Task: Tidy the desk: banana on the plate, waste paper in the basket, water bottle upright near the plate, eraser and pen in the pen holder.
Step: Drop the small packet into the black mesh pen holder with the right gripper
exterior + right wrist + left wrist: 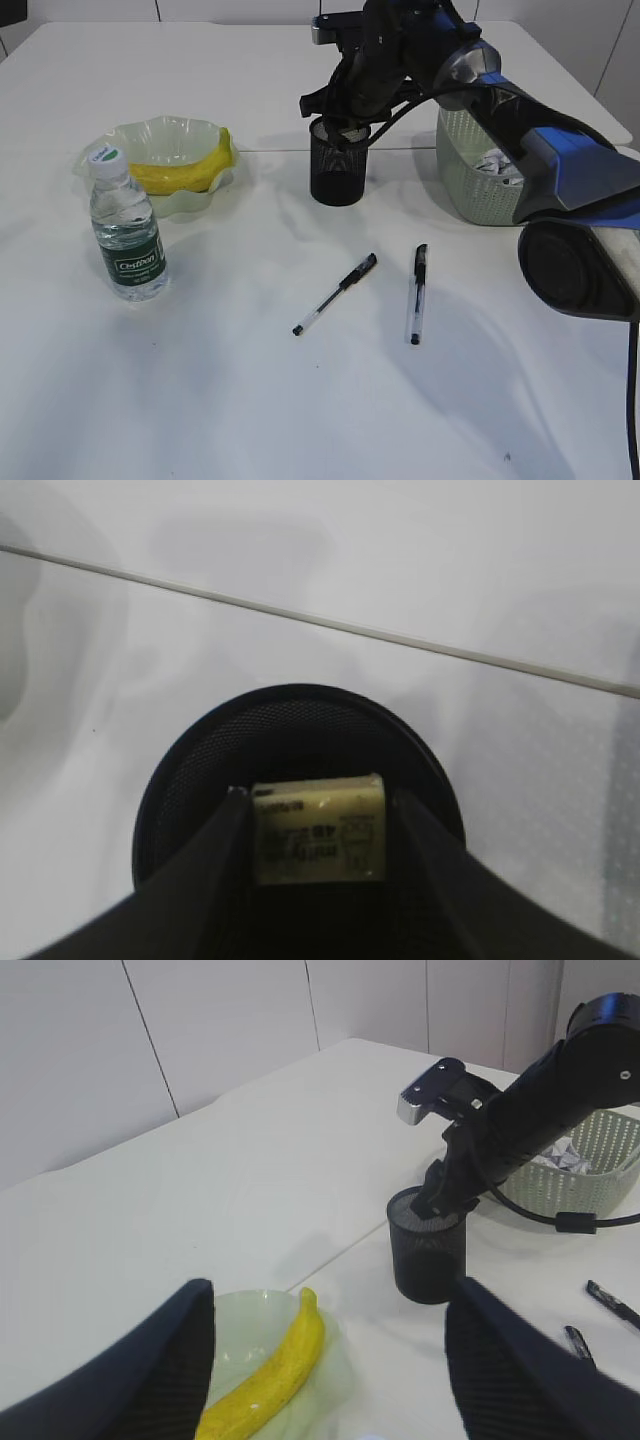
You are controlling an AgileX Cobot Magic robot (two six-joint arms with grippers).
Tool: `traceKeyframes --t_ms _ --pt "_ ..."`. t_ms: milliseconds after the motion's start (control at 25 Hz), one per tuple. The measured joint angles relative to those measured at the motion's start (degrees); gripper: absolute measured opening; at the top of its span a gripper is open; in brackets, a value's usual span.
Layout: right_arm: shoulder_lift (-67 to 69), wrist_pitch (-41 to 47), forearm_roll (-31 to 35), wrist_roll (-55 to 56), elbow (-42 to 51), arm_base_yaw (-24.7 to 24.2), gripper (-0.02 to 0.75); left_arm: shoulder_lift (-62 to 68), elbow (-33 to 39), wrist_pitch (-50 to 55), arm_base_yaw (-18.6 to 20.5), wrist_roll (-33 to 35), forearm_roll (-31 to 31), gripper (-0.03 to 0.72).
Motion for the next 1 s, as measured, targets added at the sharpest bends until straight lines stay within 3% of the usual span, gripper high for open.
traceKeyframes --t_ms 480,1000 --pt "0.0 0.0 0.0 0.1 0.0 0.0 0.360 0.0 0.0 0.0 0.0 0.0 0.0 0.505" --pt "-0.3 0.2 0.0 1.3 0.0 0.0 0.369 0.0 0.0 0.0 0.0 0.0 0.0 0.505"
